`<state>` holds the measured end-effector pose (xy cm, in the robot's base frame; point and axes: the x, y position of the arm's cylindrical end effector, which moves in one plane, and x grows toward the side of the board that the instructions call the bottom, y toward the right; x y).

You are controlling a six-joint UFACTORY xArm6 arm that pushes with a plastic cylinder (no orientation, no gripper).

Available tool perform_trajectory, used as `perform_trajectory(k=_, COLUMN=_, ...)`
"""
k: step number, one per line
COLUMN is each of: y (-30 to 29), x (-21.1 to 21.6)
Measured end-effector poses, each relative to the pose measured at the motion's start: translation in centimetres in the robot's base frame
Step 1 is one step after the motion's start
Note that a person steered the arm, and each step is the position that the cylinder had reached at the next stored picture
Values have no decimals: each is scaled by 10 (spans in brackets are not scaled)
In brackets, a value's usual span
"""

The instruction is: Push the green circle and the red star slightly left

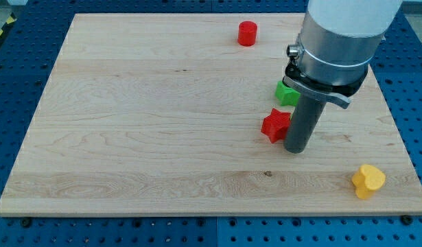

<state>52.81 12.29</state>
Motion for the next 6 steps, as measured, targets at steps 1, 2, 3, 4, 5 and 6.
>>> perform_trajectory(k=1, y=25, x=28)
perform_trajectory(k=2, y=65, x=16)
perform_trajectory(k=3, y=73, x=-18)
perform_trajectory(k=4, y=73, x=-22)
perform_trajectory(k=5, y=62, x=-35)
perform_trajectory(k=6, y=37, x=-35)
